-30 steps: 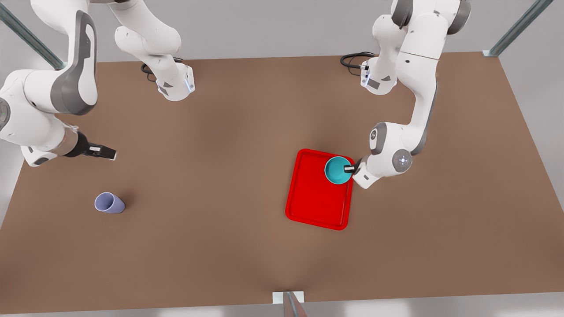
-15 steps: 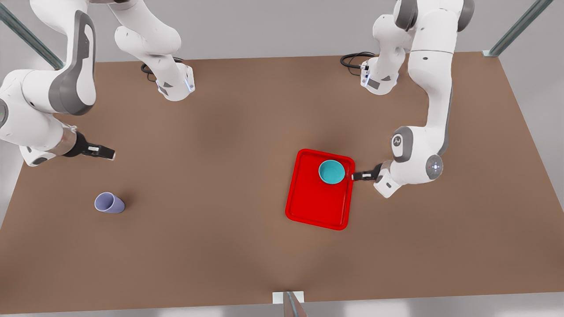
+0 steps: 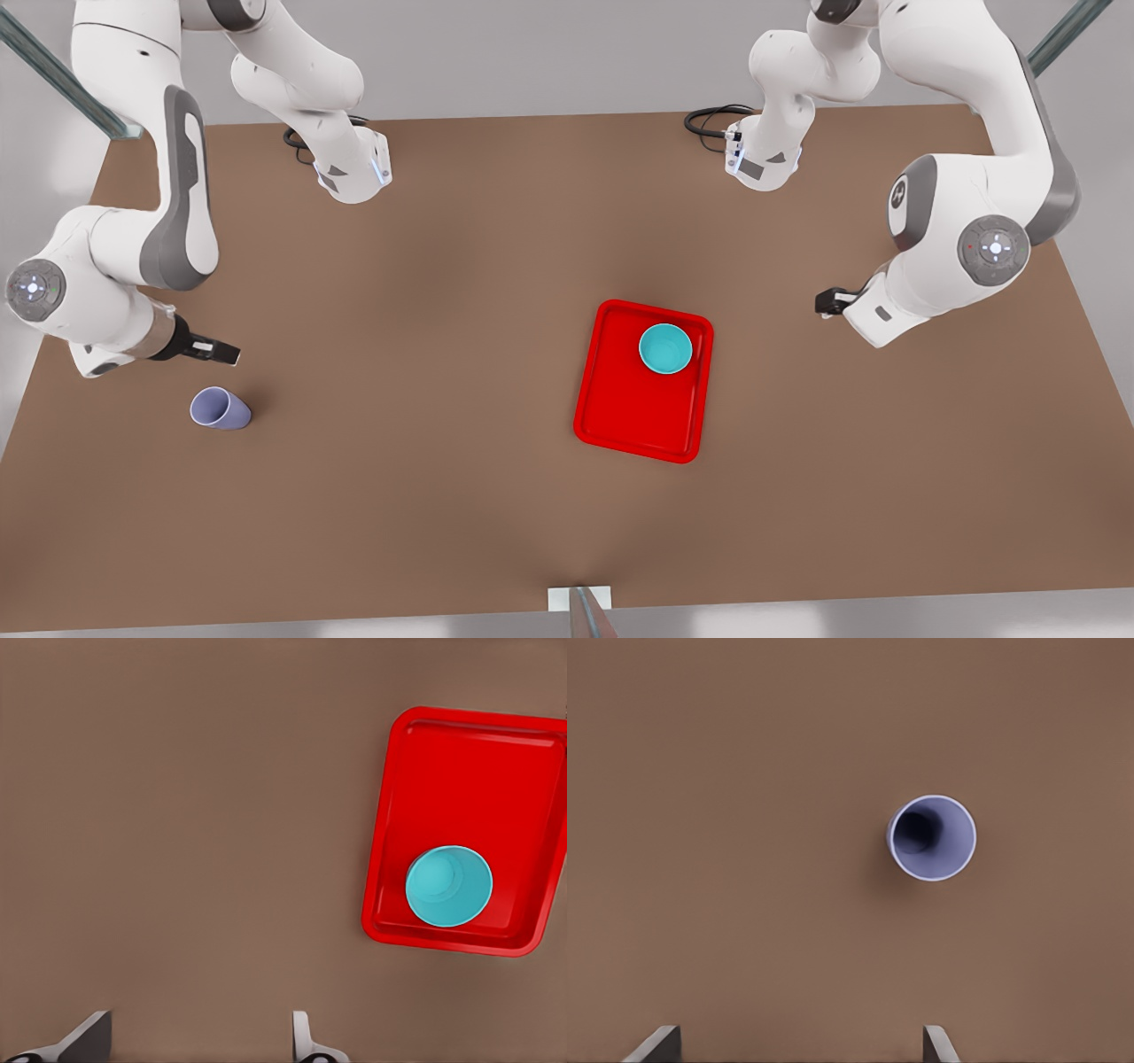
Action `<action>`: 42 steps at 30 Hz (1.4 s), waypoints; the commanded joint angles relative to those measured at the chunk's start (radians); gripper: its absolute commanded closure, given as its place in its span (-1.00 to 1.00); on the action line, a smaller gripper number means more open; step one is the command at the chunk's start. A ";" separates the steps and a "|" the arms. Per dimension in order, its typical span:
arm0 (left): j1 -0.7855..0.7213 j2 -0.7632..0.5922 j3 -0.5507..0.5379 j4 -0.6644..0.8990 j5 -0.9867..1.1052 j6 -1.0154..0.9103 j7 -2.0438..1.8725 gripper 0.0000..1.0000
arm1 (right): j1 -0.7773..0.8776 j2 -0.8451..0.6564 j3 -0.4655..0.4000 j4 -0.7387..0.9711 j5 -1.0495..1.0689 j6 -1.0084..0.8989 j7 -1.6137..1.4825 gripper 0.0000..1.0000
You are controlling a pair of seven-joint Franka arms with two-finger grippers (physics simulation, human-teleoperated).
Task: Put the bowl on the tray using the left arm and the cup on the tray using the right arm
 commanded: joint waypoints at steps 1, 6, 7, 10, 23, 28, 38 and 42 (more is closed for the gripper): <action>0.000 0.001 0.000 0.000 0.001 0.000 0.003 -1.00 | -0.002 -0.001 0.000 -0.020 -0.009 0.022 -0.002 -1.00; 0.000 0.015 0.000 0.002 -0.008 0.001 0.005 -1.00 | -0.088 0.029 -0.002 -0.096 -0.023 0.117 -0.090 -1.00; 0.000 0.017 0.000 0.002 -0.008 0.001 0.005 -1.00 | -0.120 0.039 -0.002 -0.101 -0.020 0.117 -0.107 -1.00; 0.000 0.017 0.000 0.000 -0.010 0.001 0.005 -1.00 | -0.163 0.060 -0.002 -0.125 -0.020 0.173 -0.156 -1.00; 0.000 0.015 0.002 0.002 -0.028 0.001 0.000 -1.00 | -0.210 0.218 -0.002 -0.038 -0.017 0.295 -0.235 -1.00; 0.000 0.014 0.002 0.002 -0.030 0.000 0.002 -1.00 | -0.229 0.246 -0.002 0.003 -0.017 0.294 -0.258 -1.00; 0.000 0.026 0.002 0.002 -0.030 0.003 0.005 -1.00 | -0.226 0.316 0.000 0.051 -0.018 0.340 -0.244 -1.00; 0.000 0.024 0.002 0.002 -0.030 0.001 0.005 -1.00 | -0.220 0.326 0.000 0.033 -0.018 0.364 -0.242 -1.00</action>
